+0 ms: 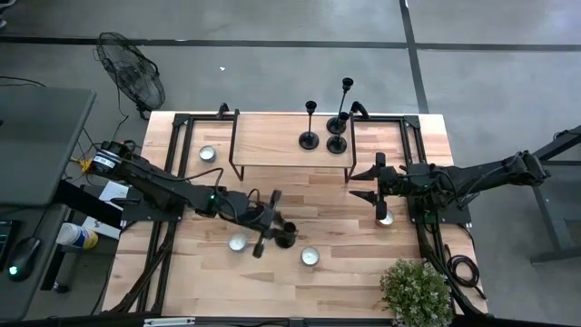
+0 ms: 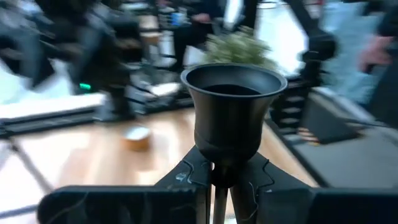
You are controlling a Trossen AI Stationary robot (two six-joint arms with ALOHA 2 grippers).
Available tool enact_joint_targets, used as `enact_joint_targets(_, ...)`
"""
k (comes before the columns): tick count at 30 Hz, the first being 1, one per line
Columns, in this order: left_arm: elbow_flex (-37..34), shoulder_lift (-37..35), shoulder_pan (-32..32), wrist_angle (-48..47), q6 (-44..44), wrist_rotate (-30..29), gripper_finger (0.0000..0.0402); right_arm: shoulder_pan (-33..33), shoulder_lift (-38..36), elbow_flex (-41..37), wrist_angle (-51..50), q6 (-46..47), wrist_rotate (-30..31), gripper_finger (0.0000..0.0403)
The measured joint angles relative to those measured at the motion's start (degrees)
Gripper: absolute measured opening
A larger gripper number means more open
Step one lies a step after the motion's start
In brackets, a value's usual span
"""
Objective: Pick & Place candle stick holders
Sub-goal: Put the black candle holder on the shelf and align it with the left black candle holder
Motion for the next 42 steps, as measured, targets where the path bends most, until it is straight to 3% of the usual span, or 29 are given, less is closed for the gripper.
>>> enact_joint_targets(11,8.49,-0.02,0.03,-6.42,4.33,-14.87,0.0025,3.51,4.95,0.00,9.40,-3.44,-0.42,0.0195)
enact_joint_targets(17,10.87,-0.02,0.07,-6.74,4.33,-21.16,0.0025,6.90,12.18,2.54,14.65,-3.86,3.93,0.0195)
enact_joint_targets(33,14.59,-0.04,1.92,-7.65,4.59,-23.20,0.0026,8.22,34.36,24.86,14.73,-5.14,7.99,0.0195)
enact_joint_targets(42,14.59,-0.04,1.90,-7.64,4.39,-23.12,0.0026,8.22,42.74,32.35,14.62,-4.85,8.57,0.0195)
